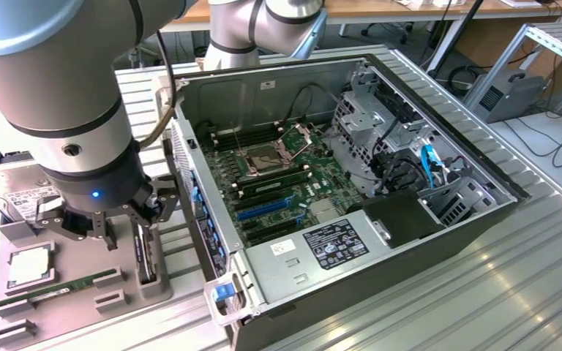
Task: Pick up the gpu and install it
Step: 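Pick up the gpu and move the gpu toward the slot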
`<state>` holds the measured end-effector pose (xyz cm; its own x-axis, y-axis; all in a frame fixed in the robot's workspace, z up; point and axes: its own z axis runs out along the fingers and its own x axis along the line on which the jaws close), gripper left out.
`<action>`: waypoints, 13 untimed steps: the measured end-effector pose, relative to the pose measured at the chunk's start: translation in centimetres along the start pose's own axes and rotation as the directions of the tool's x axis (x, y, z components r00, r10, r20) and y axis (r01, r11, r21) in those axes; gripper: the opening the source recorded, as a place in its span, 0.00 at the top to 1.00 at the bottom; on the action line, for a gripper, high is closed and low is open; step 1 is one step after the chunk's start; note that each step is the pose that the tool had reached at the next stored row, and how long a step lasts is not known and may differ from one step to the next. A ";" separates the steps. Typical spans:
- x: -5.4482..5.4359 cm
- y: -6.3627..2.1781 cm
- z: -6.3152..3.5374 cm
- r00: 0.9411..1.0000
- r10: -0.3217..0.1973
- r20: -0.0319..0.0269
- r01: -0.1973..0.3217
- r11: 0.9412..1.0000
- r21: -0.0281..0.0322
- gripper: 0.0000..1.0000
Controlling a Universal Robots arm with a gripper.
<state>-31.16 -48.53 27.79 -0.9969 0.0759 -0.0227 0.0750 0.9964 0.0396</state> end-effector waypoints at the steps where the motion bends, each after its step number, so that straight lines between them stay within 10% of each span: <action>1: 0.0 0.00 0.19 1.000 0.000 0.000 0.000 1.000 0.000 0.52; 13: -0.6 1.14 1.41 1.000 -0.003 -0.002 0.003 1.000 0.000 0.52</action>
<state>-30.40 -47.39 26.44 -0.9971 0.0728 -0.0213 0.0719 0.9966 0.0394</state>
